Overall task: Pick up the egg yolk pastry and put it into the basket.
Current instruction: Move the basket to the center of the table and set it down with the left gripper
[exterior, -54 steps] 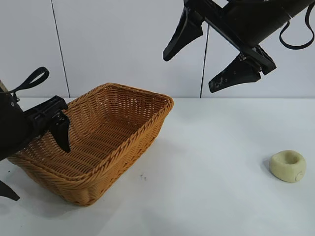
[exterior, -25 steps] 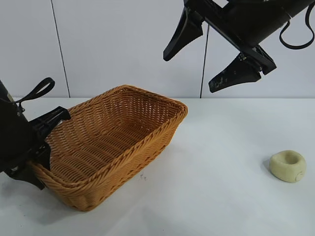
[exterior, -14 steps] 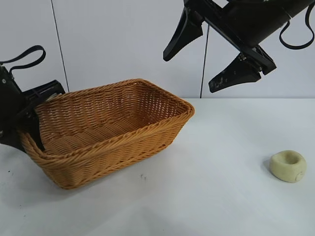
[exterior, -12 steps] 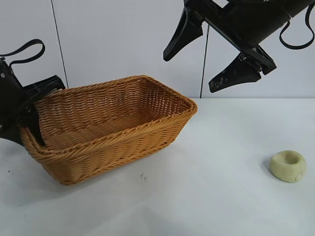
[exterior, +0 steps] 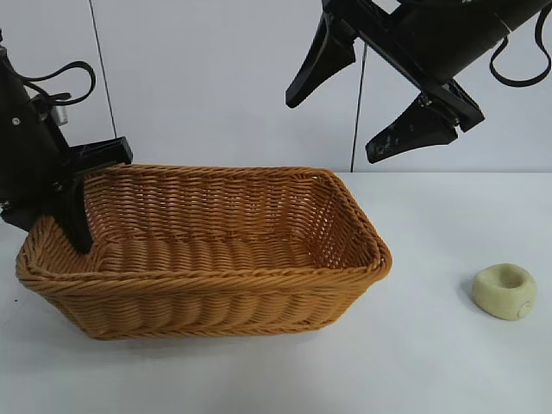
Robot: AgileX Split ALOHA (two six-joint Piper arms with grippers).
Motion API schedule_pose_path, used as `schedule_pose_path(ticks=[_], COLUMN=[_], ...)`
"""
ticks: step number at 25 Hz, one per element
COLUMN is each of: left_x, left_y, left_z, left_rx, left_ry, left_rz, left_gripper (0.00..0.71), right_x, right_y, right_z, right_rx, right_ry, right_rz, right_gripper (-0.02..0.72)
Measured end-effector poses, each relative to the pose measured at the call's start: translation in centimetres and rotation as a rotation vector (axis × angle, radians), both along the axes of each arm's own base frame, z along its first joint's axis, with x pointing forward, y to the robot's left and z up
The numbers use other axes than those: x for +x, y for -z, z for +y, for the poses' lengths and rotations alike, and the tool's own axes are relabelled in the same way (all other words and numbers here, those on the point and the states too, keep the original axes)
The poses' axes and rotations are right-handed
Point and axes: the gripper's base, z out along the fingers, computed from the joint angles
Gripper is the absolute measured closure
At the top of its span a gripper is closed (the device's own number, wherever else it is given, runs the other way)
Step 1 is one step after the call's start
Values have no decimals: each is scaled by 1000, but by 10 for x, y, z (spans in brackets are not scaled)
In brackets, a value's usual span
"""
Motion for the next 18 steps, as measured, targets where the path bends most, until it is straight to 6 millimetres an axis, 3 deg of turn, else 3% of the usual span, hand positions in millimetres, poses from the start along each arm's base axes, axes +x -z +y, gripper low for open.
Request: schedule_pose_path(ticks=[8, 18], left_x=[12, 19], left_y=[-1, 48], left_z=[-8, -8], left_rx=[-55, -29], left_ry=[68, 76], left_rz=[-18, 70], left_gripper=[618, 618], right_x=[0, 0], right_y=[0, 0], right_z=[0, 0], right_rx=[0, 0], right_ry=[-1, -1], right_rz=[1, 2], right_gripper=[8, 8])
